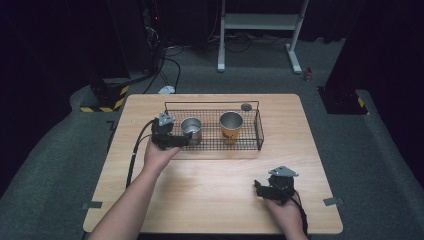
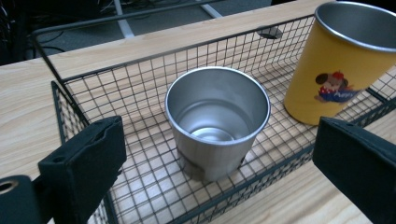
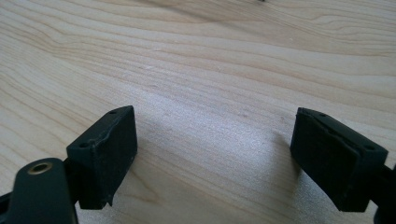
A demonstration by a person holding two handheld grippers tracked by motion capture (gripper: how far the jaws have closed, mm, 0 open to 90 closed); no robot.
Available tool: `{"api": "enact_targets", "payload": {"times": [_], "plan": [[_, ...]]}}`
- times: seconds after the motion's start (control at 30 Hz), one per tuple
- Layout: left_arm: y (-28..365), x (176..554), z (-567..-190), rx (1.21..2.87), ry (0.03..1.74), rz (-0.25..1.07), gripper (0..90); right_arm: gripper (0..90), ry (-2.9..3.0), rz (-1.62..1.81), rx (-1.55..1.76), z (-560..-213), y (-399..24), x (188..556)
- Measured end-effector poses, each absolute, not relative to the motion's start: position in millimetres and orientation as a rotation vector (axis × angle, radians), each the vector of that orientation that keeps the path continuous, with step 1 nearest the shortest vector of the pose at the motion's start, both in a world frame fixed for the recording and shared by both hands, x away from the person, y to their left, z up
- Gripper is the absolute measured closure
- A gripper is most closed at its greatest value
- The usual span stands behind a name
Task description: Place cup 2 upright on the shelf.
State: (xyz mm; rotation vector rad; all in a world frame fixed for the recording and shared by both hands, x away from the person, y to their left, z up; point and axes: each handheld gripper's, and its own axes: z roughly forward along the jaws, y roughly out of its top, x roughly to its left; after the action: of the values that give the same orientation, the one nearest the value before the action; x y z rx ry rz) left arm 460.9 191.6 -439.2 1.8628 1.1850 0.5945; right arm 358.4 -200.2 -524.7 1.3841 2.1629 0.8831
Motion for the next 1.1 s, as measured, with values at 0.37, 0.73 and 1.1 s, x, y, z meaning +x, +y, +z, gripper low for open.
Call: {"api": "enact_targets", "payload": {"times": [0.37,0.73,1.1], "plan": [[206.5,427.3,-443.9,1.843,1.119,0.599,2.9,14.8,2.163,0.883,1.382,-524.7,-200.3,358.4],[221.5,387.0,-452.1,1.849,1.081,0.579,0.2,15.1,2.165,0.882,1.379,-524.6,-200.4,358.3],[236.4,359.1,-482.3,1.950,1.106,0.518,0.1,15.1,2.164,0.881,1.380,-524.6,-200.4,358.2]]}}
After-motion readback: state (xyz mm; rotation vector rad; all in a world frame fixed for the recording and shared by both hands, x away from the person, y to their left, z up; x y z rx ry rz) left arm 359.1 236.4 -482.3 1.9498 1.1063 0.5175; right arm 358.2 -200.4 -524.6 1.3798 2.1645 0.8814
